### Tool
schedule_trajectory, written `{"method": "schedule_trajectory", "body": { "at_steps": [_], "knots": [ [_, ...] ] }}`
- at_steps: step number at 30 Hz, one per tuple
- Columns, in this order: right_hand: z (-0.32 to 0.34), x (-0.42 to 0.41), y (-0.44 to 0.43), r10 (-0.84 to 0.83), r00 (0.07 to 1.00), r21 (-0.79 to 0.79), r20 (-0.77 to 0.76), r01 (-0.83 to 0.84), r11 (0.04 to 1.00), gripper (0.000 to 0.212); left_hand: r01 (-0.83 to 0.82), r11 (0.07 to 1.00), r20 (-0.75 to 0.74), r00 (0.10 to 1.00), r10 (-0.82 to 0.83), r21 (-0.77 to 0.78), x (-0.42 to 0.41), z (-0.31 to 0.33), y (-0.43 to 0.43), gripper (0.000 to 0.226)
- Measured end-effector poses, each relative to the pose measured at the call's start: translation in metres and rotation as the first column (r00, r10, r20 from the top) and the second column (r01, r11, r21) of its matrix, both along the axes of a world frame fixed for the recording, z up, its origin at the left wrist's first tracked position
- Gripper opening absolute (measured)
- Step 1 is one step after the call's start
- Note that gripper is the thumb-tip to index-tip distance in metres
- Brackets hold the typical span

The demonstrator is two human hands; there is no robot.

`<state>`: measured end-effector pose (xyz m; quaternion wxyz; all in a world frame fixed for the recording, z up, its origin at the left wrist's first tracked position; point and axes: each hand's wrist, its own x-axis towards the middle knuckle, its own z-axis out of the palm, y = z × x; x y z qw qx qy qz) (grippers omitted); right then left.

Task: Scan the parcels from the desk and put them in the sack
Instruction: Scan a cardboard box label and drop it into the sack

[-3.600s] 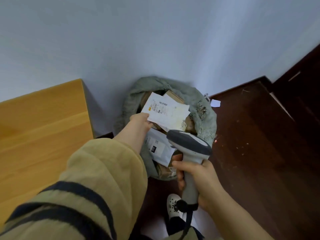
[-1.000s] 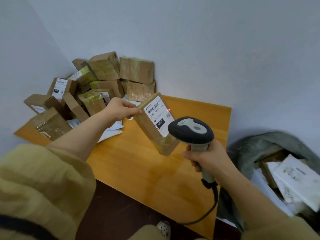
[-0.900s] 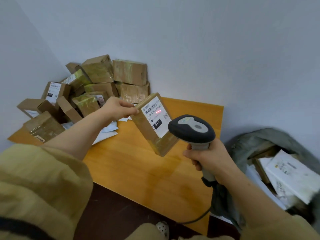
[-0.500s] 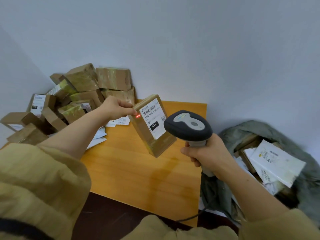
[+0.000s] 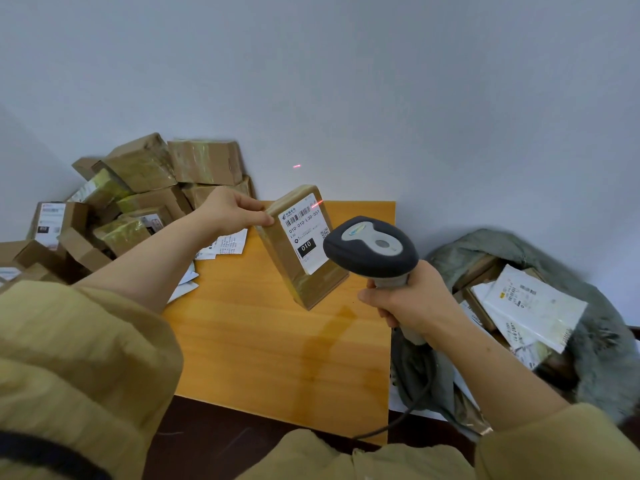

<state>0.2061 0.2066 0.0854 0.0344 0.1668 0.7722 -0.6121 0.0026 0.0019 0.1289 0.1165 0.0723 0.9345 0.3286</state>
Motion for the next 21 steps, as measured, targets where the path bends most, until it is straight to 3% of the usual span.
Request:
{"method": "schedule_trajectory", "body": {
  "at_steps": [11, 21],
  "knots": [
    [-0.011, -0.001, 0.008, -0.035, 0.999, 0.027, -0.002, 0.035, 0.999, 0.015, 0.024, 0.999, -0.009, 1.0, -0.024, -0.022, -0.007, -0.003, 0.012, 0.041],
    [-0.016, -0.001, 0.019, -0.079, 0.997, -0.091, -0.001, 0.079, 0.993, 0.008, 0.034, 0.999, 0.028, 0.999, -0.033, -0.026, -0.009, -0.004, 0.037, 0.04]
  ]
}}
